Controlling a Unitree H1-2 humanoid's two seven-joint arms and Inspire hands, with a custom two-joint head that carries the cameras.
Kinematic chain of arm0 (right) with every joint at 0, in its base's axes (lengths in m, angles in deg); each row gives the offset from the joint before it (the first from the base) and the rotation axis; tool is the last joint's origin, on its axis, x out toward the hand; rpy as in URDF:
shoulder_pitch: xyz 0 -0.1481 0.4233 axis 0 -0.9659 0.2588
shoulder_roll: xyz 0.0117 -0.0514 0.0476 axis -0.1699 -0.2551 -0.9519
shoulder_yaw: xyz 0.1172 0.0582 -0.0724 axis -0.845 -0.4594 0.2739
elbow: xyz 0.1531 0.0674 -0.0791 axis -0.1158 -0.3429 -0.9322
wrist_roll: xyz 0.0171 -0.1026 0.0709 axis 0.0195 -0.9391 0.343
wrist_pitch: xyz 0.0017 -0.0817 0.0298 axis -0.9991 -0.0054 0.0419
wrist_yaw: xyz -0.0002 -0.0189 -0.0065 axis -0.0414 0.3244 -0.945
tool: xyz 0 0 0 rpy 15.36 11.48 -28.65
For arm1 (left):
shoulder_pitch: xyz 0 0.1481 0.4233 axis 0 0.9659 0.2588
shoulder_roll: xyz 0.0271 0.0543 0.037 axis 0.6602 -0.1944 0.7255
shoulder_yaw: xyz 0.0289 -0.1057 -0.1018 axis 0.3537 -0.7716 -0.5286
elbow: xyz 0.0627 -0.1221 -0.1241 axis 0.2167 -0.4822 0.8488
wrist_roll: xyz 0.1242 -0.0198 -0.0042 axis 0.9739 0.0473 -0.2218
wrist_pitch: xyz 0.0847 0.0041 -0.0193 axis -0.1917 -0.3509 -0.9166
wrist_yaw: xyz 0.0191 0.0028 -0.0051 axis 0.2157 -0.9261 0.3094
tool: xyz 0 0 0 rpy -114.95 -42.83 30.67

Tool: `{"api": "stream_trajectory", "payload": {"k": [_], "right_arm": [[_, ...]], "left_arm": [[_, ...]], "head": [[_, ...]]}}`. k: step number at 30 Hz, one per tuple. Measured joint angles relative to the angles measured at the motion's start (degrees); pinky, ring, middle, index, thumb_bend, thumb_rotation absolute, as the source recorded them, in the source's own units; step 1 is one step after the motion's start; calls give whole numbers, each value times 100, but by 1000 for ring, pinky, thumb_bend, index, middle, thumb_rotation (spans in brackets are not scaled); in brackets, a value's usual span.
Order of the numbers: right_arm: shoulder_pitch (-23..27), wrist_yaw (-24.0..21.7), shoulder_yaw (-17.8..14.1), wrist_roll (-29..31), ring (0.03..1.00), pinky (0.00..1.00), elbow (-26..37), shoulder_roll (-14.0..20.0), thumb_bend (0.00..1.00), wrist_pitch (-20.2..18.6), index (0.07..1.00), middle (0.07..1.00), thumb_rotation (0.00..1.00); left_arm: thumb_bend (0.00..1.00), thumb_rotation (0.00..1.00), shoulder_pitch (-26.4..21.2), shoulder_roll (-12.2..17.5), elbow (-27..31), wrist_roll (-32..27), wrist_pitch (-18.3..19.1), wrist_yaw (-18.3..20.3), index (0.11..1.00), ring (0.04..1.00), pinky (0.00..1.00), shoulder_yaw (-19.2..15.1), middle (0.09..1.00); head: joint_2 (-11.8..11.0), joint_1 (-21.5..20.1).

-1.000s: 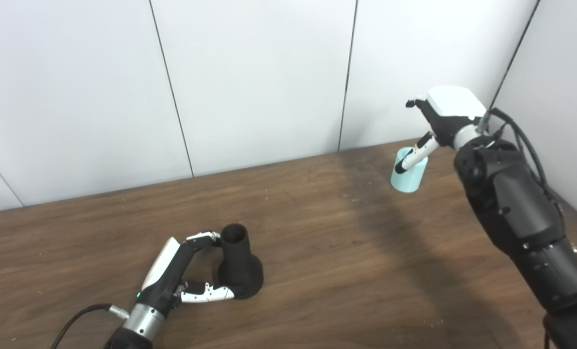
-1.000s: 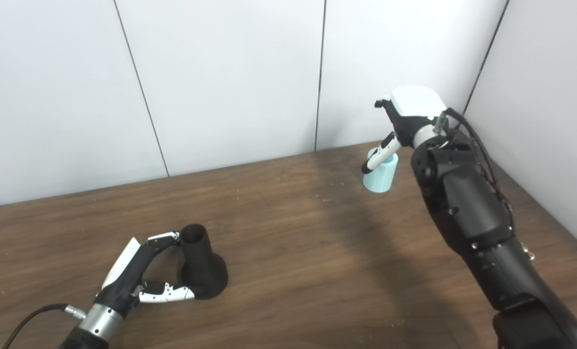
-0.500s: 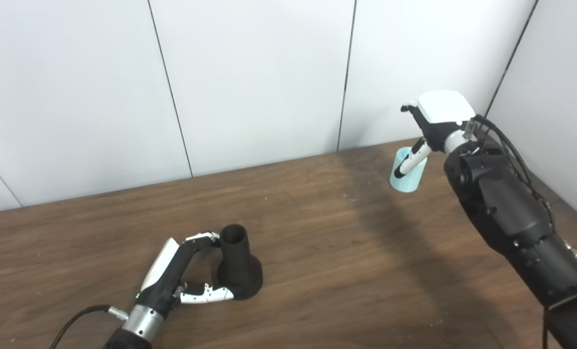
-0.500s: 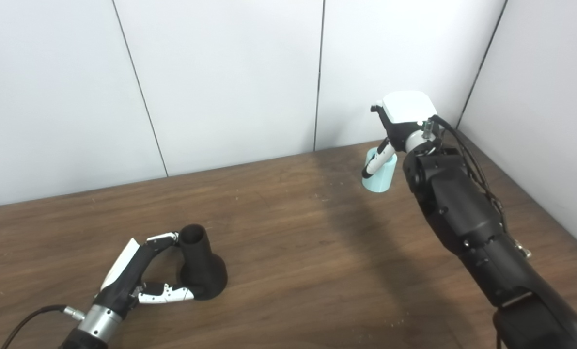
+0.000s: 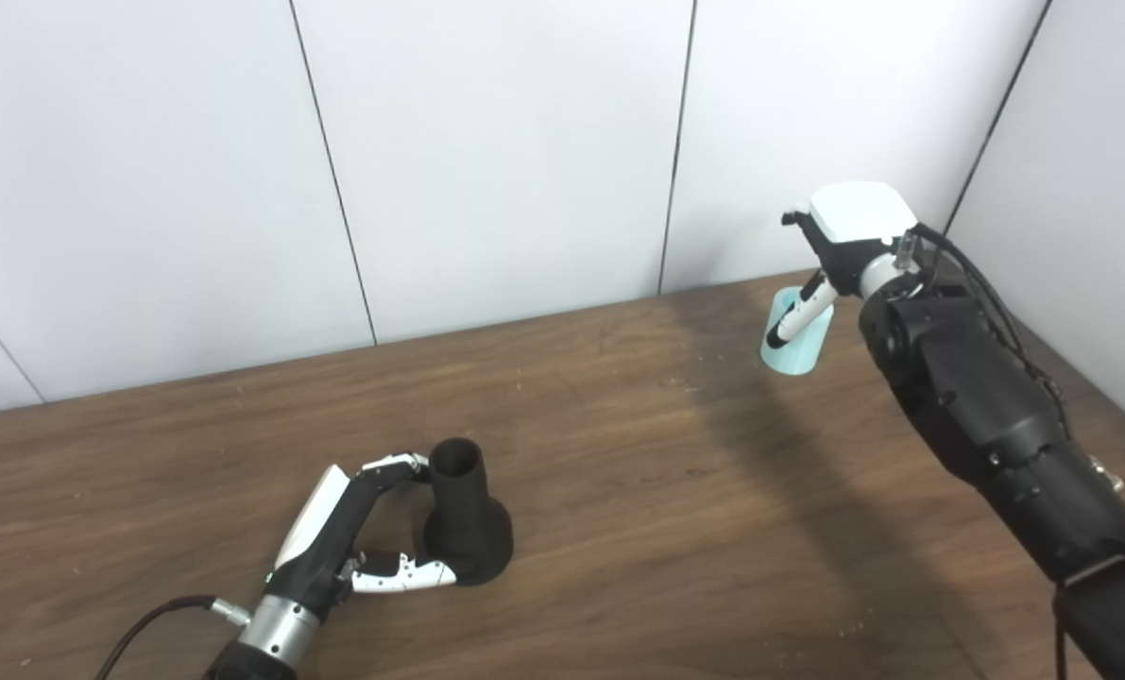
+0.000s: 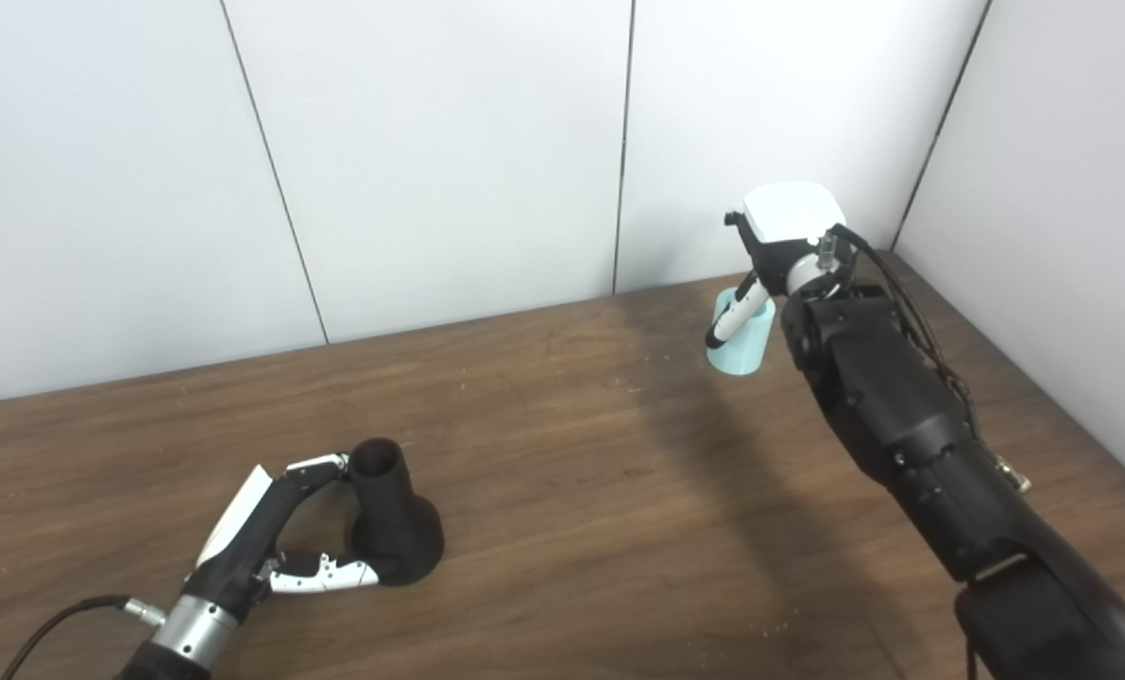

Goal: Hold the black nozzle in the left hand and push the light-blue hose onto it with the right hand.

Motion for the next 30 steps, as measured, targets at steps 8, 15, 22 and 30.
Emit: {"api": "stream_trajectory", "payload": {"k": [8,15,22,30], "right_arm": [[75,192,52,85,805,754,-308,0,1000,102,782,835,383],[88,338,140,199,715,605,-445,0,1000,217,753,773,374],[124,346,203,214,714,605,-577,4,998,239,739,778,362],[143,298,266,213,698,605,-533,6,993,237,734,756,352]], "left_arm": [[515,79,-1,-1,0,0,0,0,482,733,914,2,603],[515,78,-2,-1,1,0,3,0,481,733,913,4,602],[515,79,0,0,14,0,14,0,480,733,912,5,602],[515,79,20,0,72,0,62,1,481,732,911,11,600]], "head": [[18,0],[35,18],[61,26],[88,35]]}}
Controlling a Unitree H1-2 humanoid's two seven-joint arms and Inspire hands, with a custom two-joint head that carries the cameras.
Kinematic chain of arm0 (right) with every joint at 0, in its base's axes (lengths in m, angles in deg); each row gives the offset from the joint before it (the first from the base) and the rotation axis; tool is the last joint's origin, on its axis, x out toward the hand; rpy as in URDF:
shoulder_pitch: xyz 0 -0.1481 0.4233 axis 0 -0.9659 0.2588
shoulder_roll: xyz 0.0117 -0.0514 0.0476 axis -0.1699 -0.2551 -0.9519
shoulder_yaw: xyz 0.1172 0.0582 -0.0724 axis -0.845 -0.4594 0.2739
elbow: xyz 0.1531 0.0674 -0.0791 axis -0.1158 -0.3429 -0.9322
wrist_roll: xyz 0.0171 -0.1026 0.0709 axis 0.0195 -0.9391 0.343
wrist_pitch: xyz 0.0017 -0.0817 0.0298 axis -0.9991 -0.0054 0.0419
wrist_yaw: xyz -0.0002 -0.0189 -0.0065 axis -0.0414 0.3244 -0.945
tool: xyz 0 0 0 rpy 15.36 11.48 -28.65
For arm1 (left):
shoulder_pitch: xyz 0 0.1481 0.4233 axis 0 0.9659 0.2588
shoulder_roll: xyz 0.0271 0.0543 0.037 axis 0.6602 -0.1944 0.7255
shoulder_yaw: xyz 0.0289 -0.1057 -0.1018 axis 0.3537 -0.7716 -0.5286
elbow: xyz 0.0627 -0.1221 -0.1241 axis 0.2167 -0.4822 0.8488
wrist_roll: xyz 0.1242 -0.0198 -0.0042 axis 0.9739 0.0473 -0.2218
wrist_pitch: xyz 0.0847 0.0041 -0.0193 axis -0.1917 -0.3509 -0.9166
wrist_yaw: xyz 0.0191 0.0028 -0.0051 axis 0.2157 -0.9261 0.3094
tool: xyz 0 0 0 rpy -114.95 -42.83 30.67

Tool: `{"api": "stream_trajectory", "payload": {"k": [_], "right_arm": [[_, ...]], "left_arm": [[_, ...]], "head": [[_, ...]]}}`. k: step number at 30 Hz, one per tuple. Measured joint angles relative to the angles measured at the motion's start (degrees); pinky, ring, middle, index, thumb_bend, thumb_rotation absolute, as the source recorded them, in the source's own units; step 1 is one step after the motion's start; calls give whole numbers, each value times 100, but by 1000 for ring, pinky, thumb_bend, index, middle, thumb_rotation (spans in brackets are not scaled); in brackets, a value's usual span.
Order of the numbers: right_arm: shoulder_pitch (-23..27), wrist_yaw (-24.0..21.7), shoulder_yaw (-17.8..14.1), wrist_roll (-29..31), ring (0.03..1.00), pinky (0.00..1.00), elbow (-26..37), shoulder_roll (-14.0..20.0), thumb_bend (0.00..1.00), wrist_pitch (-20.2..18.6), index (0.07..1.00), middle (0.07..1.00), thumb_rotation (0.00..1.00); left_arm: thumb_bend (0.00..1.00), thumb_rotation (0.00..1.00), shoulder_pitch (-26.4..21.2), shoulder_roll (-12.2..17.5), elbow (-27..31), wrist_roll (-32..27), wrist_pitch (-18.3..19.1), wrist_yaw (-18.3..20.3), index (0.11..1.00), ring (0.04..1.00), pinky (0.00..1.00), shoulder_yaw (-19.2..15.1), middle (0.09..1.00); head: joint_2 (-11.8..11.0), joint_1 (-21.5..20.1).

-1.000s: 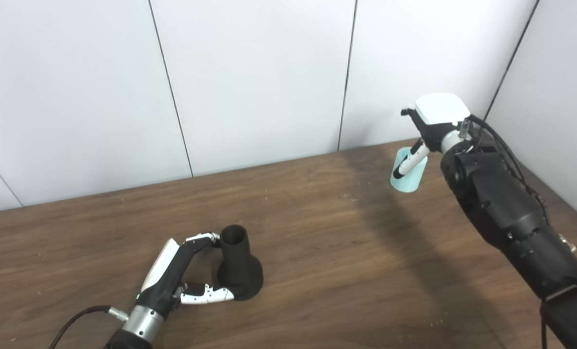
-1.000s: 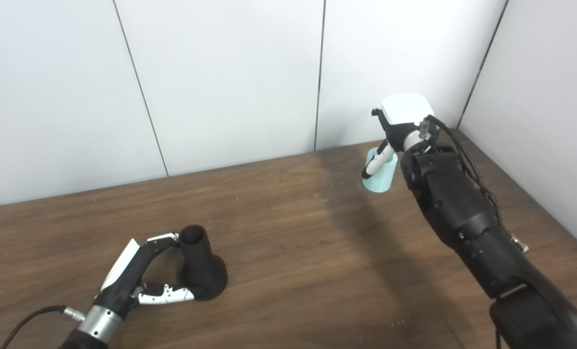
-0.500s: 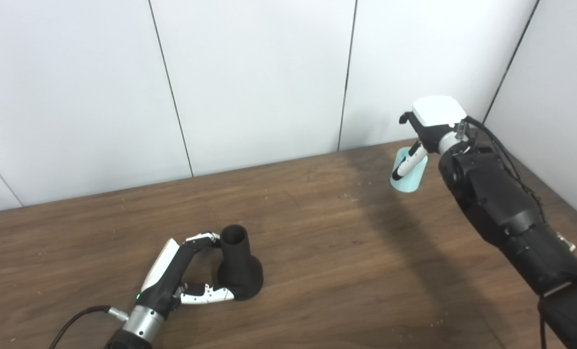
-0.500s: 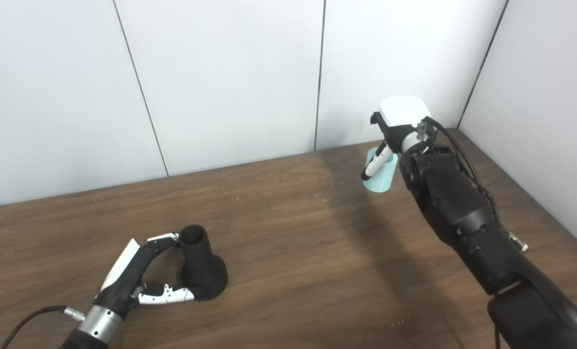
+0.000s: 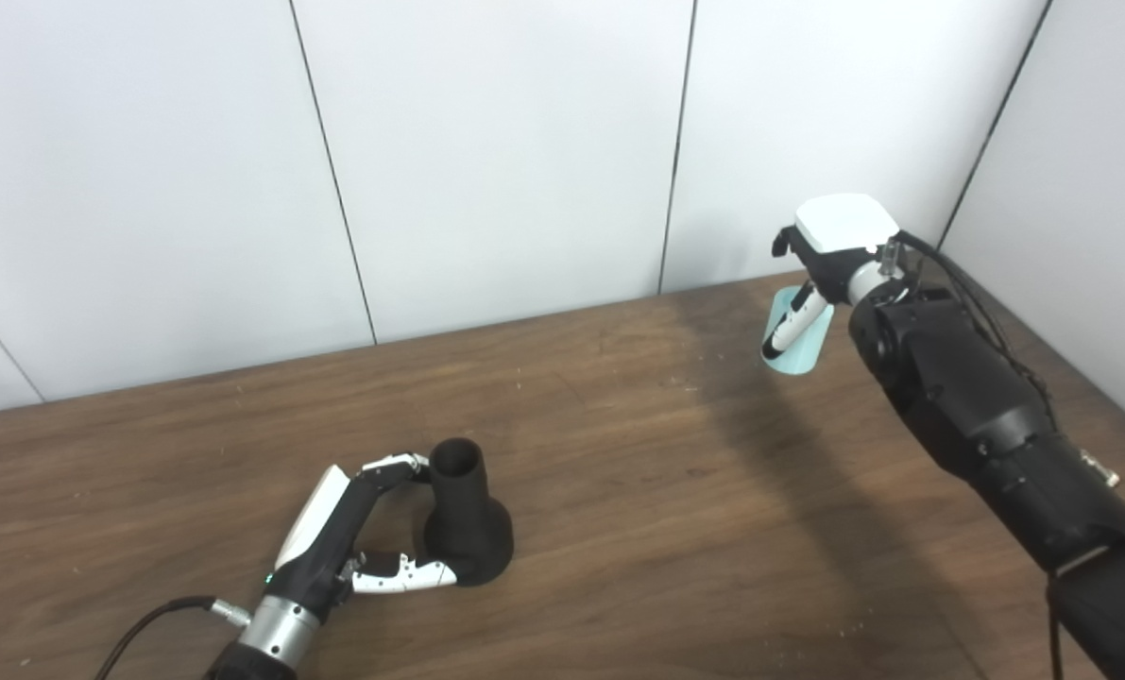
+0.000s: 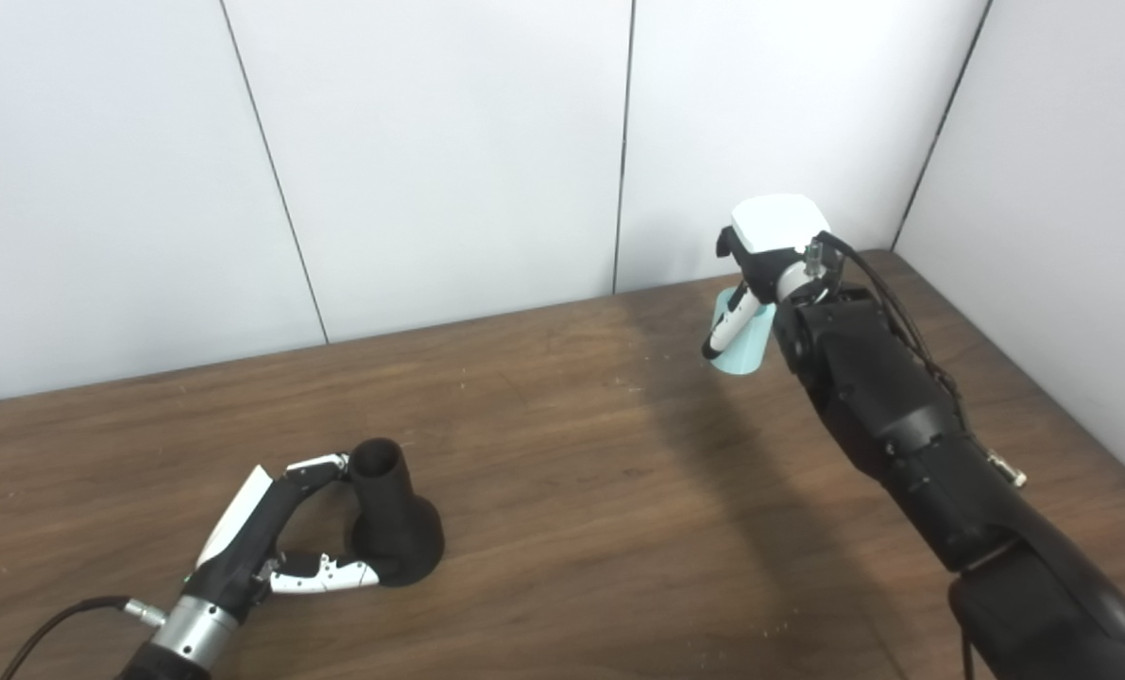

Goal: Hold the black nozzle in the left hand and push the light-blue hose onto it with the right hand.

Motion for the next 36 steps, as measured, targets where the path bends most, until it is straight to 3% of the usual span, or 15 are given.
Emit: {"api": "stream_trajectory", "payload": {"k": [13,30,36], "right_arm": [[43,44,306,-64,730,632,-221,35,979,22,728,768,328],[43,-28,390,-62,736,632,-237,148,979,1,727,779,331],[43,-28,336,14,738,638,-238,147,956,-7,734,773,266]], "left_arm": [[515,79,15,0,31,0,22,0,480,730,906,6,595],[515,78,26,0,57,0,49,0,481,727,902,11,595],[515,78,28,0,64,0,49,0,481,723,904,18,589]], "head": [[35,0],[44,-18],[53,-9]]}}
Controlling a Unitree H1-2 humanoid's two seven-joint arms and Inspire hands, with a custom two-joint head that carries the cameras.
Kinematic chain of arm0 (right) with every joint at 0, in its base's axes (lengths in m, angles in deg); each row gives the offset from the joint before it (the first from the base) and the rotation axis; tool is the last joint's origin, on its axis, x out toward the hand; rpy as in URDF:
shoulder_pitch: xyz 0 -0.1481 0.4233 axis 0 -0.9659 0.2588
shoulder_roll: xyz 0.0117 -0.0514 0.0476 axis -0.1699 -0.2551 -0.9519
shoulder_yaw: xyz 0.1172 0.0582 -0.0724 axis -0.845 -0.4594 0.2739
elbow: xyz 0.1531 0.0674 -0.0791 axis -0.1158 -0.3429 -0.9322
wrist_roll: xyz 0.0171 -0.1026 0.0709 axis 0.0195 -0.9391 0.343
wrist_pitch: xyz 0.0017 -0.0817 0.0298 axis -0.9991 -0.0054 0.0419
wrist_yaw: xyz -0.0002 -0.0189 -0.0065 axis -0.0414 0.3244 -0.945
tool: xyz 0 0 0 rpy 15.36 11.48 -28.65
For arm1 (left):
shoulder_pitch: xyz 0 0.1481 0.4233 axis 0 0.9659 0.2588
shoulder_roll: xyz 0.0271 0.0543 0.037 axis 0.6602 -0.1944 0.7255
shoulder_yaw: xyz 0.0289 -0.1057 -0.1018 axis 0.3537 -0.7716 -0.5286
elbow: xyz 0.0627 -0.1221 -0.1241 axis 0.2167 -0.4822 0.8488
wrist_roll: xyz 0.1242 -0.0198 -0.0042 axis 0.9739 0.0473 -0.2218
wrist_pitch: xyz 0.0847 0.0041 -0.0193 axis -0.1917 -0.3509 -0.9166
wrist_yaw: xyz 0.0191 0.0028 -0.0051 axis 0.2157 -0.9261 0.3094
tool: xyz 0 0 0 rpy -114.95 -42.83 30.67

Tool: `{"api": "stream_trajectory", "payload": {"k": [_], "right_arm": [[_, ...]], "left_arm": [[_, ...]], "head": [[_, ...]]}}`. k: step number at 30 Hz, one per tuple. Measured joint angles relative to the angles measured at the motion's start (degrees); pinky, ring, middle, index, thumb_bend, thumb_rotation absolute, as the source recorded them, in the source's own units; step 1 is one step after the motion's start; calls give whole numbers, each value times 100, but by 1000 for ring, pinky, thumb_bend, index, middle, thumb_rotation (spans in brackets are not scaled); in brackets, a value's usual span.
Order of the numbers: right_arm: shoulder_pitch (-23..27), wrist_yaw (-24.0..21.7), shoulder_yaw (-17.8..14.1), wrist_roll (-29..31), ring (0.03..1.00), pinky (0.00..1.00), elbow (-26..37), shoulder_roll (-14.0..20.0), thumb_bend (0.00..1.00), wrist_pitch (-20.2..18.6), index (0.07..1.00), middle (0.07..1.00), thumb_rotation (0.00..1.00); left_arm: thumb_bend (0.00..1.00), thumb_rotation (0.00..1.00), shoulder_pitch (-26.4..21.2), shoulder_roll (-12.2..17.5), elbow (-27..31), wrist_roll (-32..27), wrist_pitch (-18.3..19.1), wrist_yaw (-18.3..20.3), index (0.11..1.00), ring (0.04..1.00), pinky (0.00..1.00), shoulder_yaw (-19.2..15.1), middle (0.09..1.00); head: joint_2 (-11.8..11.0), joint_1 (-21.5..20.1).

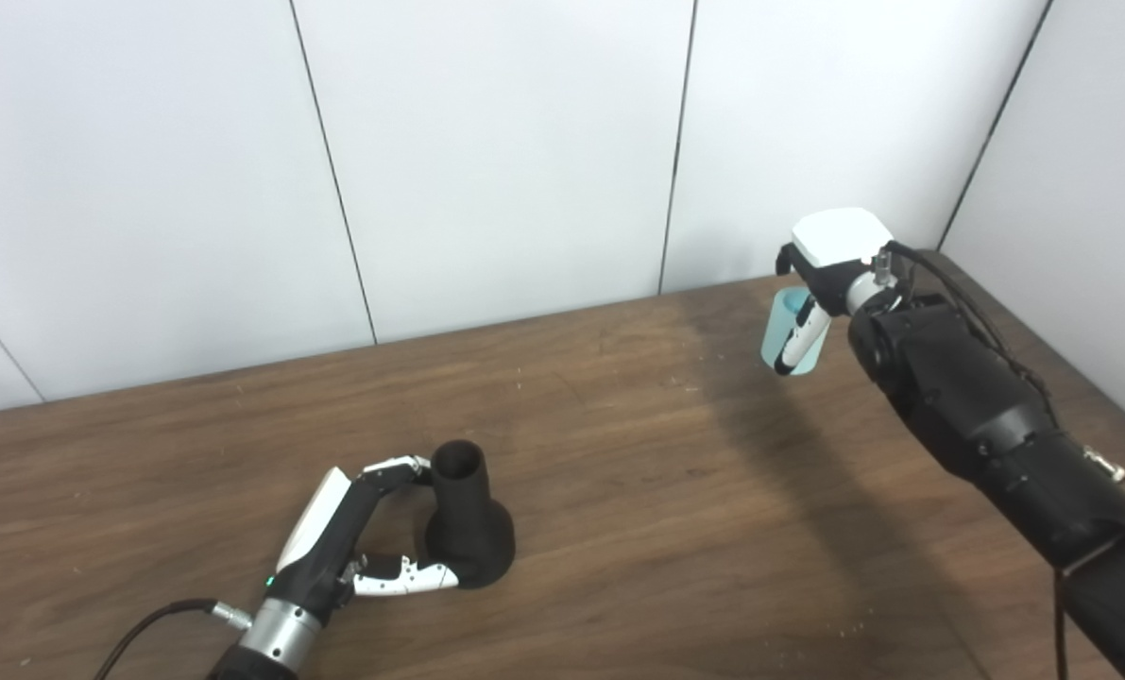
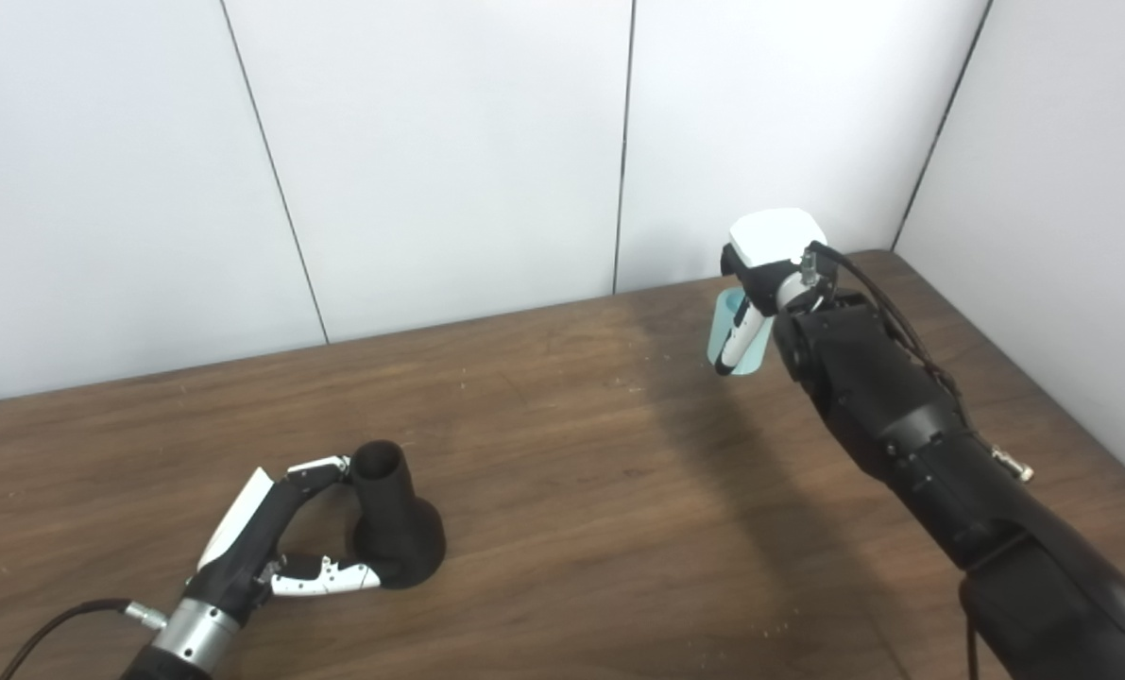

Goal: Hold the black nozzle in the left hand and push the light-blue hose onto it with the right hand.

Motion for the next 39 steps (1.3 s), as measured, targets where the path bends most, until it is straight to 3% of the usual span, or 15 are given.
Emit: {"api": "stream_trajectory", "payload": {"k": [22,39], "right_arm": [[0,16,-81,181,739,637,-67,-8,962,-20,741,775,251],[38,-45,246,14,755,610,-101,-6,958,7,737,797,240]], "left_arm": [[514,77,7,0,25,0,29,0,481,723,907,24,590],[514,77,15,-1,45,0,36,0,481,723,907,37,593]], "head": [[18,53],[53,62]]}}
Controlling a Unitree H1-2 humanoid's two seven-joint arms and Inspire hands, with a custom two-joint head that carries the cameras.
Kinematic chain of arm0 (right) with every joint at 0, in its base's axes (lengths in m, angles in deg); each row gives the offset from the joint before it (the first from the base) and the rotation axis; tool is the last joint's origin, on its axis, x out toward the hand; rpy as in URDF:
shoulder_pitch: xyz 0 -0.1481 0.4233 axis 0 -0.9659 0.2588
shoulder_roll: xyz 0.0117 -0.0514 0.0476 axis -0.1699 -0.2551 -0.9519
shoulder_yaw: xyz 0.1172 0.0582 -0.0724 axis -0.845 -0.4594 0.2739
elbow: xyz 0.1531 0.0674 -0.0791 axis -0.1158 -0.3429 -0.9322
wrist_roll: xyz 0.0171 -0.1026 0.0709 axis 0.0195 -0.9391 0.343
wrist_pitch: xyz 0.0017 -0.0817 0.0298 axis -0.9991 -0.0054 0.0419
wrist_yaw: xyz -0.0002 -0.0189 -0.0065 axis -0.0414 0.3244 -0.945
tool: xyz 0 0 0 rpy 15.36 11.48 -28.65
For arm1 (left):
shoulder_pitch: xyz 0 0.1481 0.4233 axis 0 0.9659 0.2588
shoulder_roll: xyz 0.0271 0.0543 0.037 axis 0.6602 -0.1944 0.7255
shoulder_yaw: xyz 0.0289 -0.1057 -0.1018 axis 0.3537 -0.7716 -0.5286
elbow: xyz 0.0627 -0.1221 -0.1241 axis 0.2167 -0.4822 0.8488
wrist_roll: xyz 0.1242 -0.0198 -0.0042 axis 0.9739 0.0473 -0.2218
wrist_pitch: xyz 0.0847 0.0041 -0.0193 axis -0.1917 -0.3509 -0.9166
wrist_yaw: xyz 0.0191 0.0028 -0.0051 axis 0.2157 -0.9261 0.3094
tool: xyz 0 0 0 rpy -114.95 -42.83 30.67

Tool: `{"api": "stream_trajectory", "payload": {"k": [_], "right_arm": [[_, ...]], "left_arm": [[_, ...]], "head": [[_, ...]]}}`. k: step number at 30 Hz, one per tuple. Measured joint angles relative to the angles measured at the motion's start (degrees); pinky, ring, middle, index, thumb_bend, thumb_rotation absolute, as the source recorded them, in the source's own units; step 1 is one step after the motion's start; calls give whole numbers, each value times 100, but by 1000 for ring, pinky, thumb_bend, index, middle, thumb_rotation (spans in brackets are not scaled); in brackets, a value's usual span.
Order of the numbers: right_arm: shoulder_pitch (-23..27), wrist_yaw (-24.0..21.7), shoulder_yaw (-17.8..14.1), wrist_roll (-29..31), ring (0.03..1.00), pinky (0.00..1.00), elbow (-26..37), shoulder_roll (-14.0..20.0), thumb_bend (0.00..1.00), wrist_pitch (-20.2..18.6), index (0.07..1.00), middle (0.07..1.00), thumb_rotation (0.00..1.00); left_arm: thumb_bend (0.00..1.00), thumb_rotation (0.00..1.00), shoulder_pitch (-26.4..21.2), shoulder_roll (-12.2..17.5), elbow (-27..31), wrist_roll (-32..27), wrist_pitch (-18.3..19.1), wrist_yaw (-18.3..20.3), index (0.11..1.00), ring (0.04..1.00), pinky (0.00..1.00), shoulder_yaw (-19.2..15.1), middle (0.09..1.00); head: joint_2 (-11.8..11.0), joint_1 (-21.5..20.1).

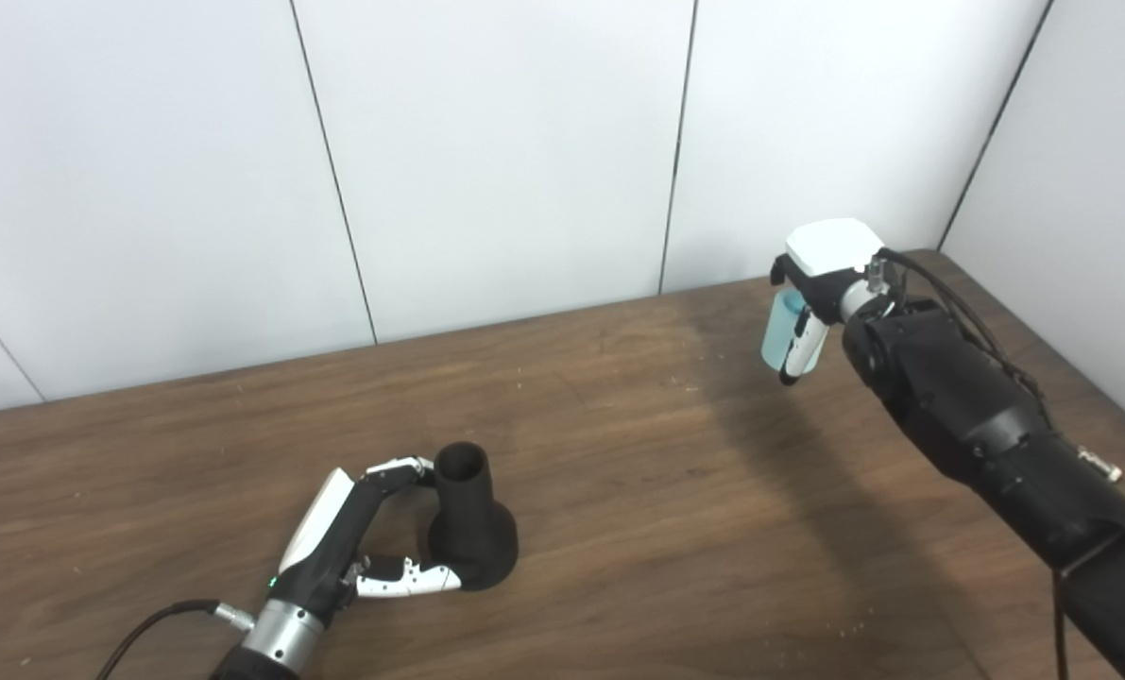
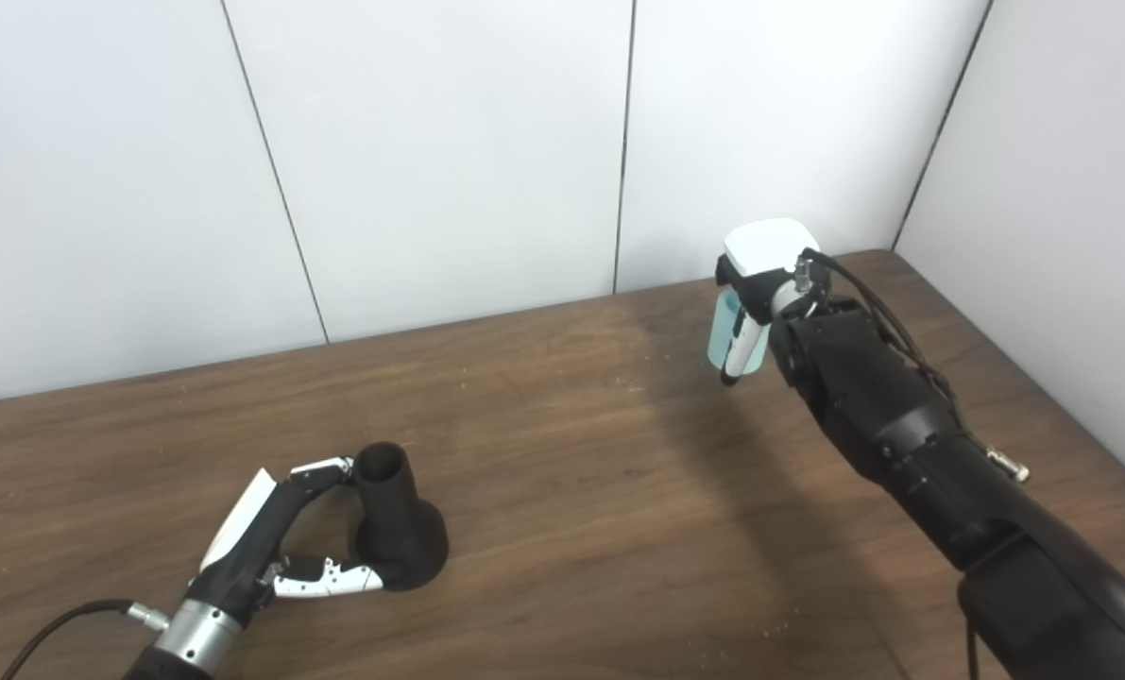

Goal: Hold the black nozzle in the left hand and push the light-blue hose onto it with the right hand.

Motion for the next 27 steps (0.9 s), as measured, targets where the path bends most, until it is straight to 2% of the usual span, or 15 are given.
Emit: {"api": "stream_trajectory", "payload": {"k": [9,12,16,17,19,20,21,23,27], "right_arm": [[25,-9,25,-33,755,601,-23,0,955,5,736,797,234],[45,-9,25,-31,736,591,-50,0,936,19,722,781,188],[89,-8,24,-23,638,530,-59,6,899,55,699,704,48],[96,-5,24,-17,574,486,-63,7,890,70,687,655,24],[107,0,24,-3,524,452,-101,14,882,136,678,616,6],[111,6,24,3,455,381,-135,16,674,166,666,562,2],[113,12,23,10,431,326,-182,17,605,196,652,540,1],[115,43,21,20,411,246,-265,23,548,257,621,516,0],[120,135,8,63,400,144,-382,39,535,303,591,502,0]], "left_arm": [[514,77,1,0,3,0,4,0,481,724,907,-1,593],[514,77,2,0,3,0,4,0,481,724,906,-1,594],[514,76,1,0,3,0,4,0,481,724,905,1,593],[514,76,0,-1,3,0,4,0,481,724,905,1,593],[514,76,0,-1,3,0,4,0,481,724,905,2,594],[514,76,0,-1,3,0,4,0,480,724,905,2,594],[514,76,0,0,3,0,4,0,480,724,905,2,594],[514,76,0,0,7,0,7,2,480,724,905,2,594],[514,77,0,1,25,0,33,18,481,724,905,2,594]], "head": [[9,9],[0,9],[9,0],[18,0],[18,9],[18,9],[18,9],[35,9],[53,9]]}}
